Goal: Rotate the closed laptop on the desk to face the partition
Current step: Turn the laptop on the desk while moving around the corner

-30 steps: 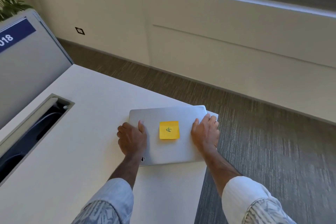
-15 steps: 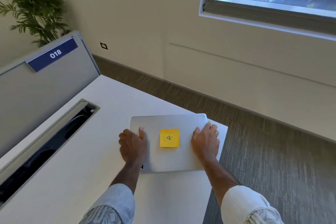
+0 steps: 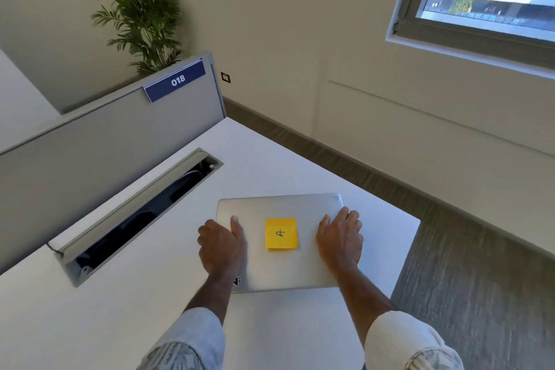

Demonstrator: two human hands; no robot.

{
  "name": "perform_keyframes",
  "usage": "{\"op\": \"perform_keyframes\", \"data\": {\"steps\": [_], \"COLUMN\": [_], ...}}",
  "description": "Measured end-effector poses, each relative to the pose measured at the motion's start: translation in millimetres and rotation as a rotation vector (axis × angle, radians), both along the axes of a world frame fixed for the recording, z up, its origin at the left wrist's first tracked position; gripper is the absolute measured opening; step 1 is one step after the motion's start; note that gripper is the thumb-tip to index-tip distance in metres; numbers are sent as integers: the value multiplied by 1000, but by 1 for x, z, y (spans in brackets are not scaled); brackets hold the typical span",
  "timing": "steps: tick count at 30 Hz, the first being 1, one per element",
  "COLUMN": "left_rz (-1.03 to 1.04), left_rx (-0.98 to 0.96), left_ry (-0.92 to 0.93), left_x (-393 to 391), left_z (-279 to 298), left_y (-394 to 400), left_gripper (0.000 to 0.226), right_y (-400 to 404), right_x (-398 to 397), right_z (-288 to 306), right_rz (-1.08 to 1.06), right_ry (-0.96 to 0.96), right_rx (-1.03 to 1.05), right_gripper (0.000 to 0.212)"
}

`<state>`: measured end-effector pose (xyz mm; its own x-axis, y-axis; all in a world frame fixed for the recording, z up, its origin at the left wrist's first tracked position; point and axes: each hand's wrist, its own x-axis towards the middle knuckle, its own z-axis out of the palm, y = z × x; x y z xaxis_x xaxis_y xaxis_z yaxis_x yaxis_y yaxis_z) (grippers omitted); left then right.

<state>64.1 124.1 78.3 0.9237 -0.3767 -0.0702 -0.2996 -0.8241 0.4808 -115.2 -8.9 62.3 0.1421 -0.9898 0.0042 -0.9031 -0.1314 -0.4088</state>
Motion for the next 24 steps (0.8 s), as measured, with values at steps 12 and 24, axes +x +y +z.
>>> {"op": "perform_keyframes", "data": {"steps": [12,24], "left_rz": [133,287], "left_rx": [46,35], "left_ry": [-38,-40], "left_x": [43,77], "left_z": [-1,-8], "left_y": [89,170], "left_gripper": [60,59], "right_y": [65,124], "right_x": [60,114], "right_z": [2,1], "right_rz": [162,307], "right_ry": [44,46], "right_rx": [-7,-27], "right_gripper": [39,39]}}
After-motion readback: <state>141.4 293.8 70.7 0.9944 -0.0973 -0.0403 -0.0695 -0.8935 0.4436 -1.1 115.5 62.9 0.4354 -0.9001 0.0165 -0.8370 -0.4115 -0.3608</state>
